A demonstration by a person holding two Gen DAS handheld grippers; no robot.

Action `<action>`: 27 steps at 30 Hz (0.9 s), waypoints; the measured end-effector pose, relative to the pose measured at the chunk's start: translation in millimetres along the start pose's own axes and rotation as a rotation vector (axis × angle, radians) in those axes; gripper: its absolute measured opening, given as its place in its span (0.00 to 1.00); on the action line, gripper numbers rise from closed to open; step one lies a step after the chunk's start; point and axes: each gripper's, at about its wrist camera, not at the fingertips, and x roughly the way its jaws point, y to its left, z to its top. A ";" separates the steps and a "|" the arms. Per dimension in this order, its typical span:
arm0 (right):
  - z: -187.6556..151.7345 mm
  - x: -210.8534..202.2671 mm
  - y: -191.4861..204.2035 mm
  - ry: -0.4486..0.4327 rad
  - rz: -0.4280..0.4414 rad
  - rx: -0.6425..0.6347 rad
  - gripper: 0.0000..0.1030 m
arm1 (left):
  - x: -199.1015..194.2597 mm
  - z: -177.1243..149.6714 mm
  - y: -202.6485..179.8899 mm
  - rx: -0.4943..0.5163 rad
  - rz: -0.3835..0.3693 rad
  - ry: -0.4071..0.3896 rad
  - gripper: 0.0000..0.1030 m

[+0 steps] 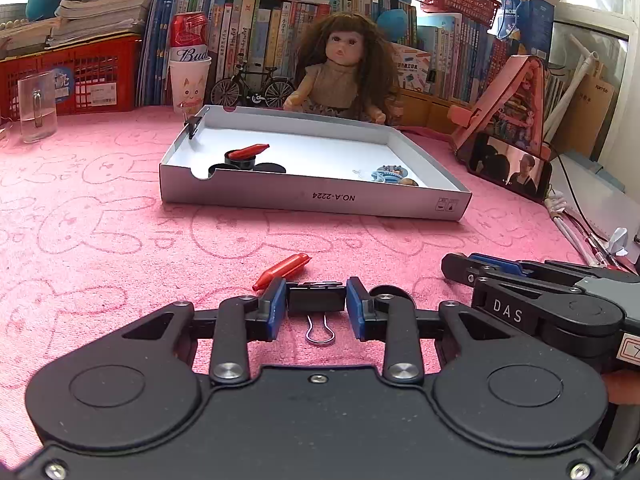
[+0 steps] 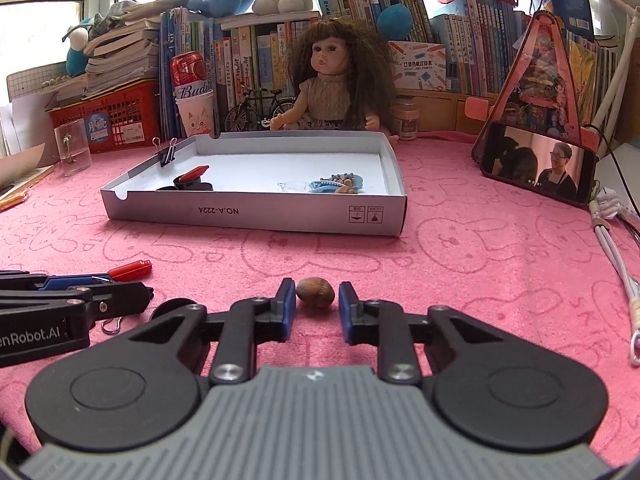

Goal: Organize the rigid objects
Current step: 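Grasp the black binder clip with the left tool while the right tool grasps the walnut, then carry the binder clip with the left tool while the right tool carries the walnut into the tray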

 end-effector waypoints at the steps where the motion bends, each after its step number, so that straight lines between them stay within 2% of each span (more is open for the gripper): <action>1: 0.3 -0.2 0.4 -0.001 -0.001 -0.002 0.25 | -0.3 -0.2 -0.2 0.000 0.003 -0.001 0.30; 27: 10.9 -1.7 3.2 -0.004 -0.004 -0.006 0.25 | -3.5 18.9 -1.9 0.019 0.020 -0.047 0.30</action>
